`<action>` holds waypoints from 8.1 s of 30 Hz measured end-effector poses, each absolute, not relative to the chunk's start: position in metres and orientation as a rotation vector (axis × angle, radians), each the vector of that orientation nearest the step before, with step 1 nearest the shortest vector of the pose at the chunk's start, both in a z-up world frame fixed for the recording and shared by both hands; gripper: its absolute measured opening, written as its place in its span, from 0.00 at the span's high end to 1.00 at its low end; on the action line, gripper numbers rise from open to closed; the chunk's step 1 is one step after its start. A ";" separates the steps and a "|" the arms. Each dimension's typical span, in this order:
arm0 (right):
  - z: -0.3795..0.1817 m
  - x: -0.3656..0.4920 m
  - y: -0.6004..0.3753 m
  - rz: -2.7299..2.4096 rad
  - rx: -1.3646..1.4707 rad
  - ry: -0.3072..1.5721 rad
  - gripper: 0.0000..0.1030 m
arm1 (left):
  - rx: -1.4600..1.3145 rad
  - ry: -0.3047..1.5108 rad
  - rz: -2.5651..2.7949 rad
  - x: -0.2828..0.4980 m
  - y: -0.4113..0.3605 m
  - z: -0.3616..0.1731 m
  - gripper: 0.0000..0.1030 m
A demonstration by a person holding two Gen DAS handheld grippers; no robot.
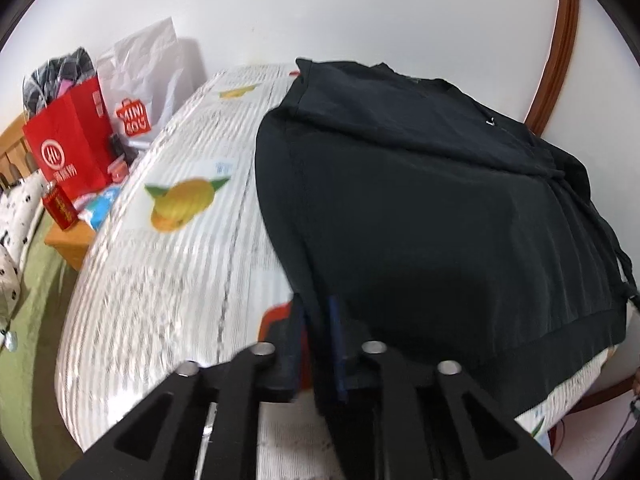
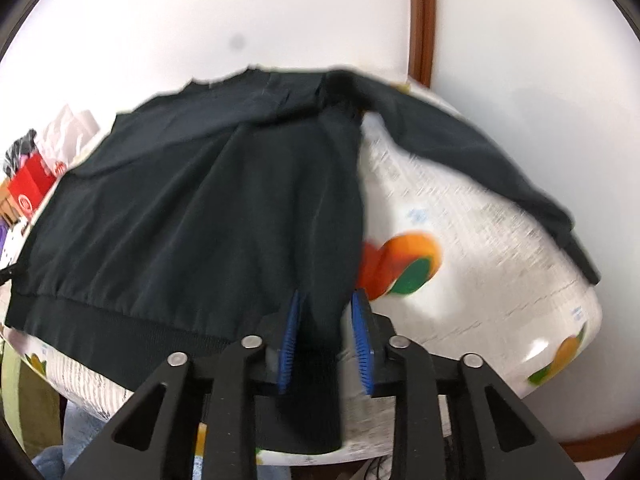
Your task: Fold small clothes
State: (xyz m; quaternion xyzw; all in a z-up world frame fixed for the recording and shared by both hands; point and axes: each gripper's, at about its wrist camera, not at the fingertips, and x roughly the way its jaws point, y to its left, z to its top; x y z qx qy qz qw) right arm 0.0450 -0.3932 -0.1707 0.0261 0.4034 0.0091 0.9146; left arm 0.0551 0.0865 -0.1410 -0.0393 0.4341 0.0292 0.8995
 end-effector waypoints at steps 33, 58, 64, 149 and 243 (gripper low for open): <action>-0.052 0.159 -0.547 -0.408 0.049 0.634 0.89 | -0.041 0.921 0.046 0.130 0.078 -0.149 0.47; -0.061 0.295 -0.125 0.079 -0.061 0.702 0.82 | -0.060 0.949 -0.120 0.137 0.106 -0.140 0.44; -0.053 0.294 -0.120 0.093 -0.204 0.728 0.27 | -0.103 0.955 -0.078 0.139 0.102 -0.130 0.44; -0.137 0.211 -0.305 0.028 -0.141 0.855 0.60 | -0.399 0.878 -0.168 0.258 0.126 -0.126 0.50; -0.155 0.050 -0.372 0.050 0.131 0.726 0.92 | -0.207 0.788 -0.028 0.023 0.102 -0.099 0.94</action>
